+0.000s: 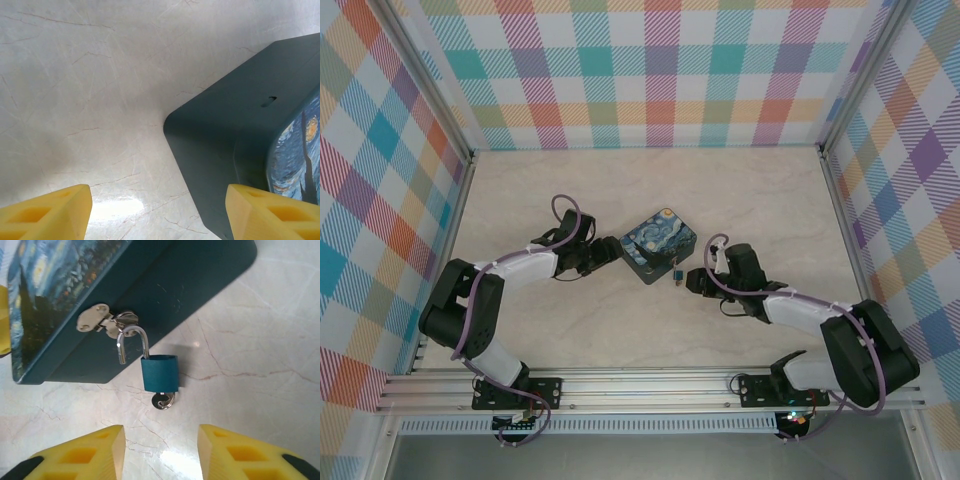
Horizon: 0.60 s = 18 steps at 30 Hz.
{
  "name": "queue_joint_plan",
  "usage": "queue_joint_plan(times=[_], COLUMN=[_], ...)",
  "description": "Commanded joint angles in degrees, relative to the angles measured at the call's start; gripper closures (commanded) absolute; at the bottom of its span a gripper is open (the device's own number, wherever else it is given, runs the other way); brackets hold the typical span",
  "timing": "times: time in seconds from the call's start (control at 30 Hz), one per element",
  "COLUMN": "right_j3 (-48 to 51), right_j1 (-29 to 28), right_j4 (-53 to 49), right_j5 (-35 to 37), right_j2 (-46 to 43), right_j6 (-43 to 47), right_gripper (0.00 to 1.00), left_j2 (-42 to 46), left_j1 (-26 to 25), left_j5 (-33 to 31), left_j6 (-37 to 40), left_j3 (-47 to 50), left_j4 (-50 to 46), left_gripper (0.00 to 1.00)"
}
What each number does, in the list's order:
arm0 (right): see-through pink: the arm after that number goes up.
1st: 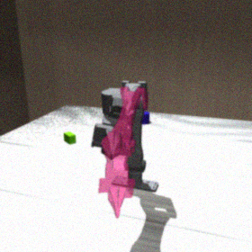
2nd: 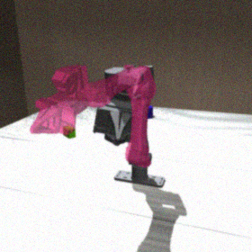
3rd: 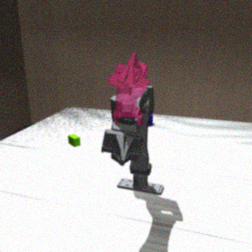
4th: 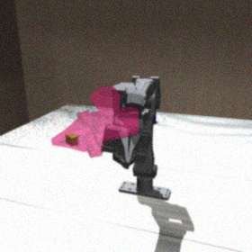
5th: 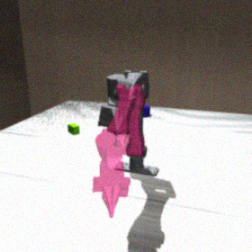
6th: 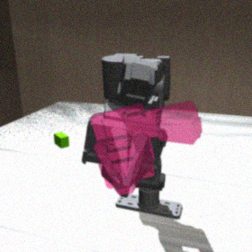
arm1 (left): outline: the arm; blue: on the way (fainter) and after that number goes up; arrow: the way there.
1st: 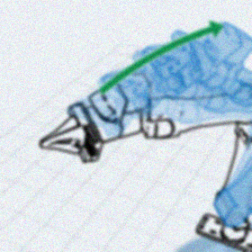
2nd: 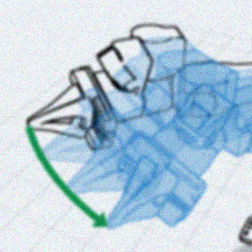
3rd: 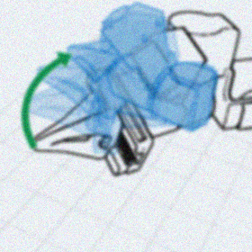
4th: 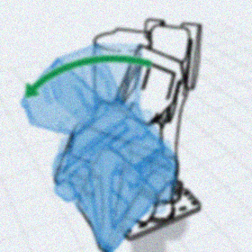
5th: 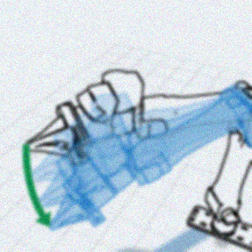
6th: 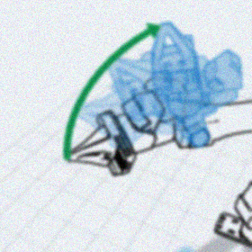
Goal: Unlock the padlock with the key
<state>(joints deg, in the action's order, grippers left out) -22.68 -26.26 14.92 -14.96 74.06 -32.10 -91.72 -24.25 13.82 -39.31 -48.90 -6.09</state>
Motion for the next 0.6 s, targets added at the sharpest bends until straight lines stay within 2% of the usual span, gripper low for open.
queue_joint_plan(times=[0.0, 0.1, 0.2, 0.57], right_j3=[2.46, 2.92, 2.06, -3.49], right_j1=[1.27, 2.08, 2.66, 5.10], right_j4=[9.11, 16.03, 19.65, 27.97], right_j5=[-5.05, -9.27, -12.27, -20.72], right_j2=[-0.35, 1.04, 3.19, 15.59], right_j6=[0.30, -0.74, -0.68, -1.38], right_gripper=[0.47, 0.32, 0.21, 0.10], left_j2=[1.74, 1.88, 1.99, 2.14], left_j1=[-0.18, -0.18, -0.18, -0.18], left_j5=[-0.69, -0.47, -0.55, -0.29], left_j6=[0.99, 0.95, 0.98, 0.97], left_j3=[0.20, 0.31, 0.41, 0.70], left_j4=[-1.41, -1.36, -1.32, -0.96], left_gripper=[0.29, 0.29, 0.29, 0.29])
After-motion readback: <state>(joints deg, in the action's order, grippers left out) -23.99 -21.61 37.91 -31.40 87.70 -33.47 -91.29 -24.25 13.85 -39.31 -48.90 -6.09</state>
